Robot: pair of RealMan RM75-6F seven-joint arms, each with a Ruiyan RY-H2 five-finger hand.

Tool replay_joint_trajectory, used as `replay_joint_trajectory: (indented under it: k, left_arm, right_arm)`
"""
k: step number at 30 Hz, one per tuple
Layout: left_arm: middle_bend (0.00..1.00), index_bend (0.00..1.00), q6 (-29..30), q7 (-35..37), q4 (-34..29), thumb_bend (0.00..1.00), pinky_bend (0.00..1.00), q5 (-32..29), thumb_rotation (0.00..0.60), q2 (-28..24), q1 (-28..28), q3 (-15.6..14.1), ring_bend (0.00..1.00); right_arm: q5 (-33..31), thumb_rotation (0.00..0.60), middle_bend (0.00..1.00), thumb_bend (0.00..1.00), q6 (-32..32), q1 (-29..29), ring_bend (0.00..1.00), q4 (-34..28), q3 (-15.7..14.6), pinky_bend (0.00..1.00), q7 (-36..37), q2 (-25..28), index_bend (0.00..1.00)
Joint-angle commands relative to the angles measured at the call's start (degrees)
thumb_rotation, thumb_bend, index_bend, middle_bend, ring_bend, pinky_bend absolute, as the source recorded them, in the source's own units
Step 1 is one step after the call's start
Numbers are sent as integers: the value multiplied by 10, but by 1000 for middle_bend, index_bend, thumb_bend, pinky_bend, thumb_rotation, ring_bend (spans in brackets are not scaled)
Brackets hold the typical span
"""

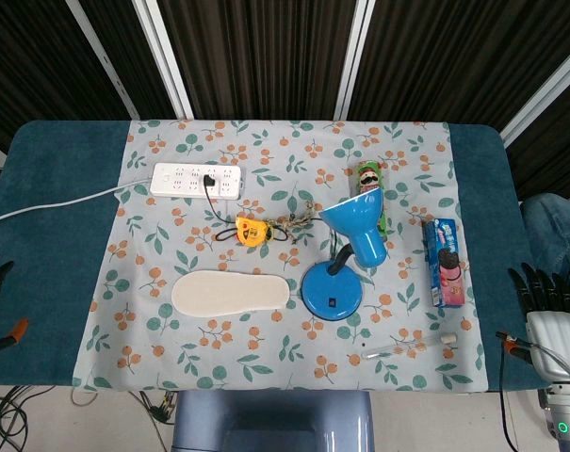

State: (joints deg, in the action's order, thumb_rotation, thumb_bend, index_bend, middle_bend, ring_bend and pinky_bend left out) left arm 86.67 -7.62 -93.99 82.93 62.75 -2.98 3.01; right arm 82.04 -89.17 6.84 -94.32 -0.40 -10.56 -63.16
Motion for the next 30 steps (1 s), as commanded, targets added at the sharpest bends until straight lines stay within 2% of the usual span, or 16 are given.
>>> replay_joint_trajectory:
  k: [1,30]
  left_arm:
    - [2,100,0,0,0,246,143,0,600,0,0,0,0]
    - [3,100,-7,2,-4,246,143,-11,600,-2,-1,3,0]
  right_arm:
    - [1,600,0,252,1,-2,23,-1,3,0,1,0,0]
    - [8,600,0,252,28,-11,23,-19,11,0,8,9,0]
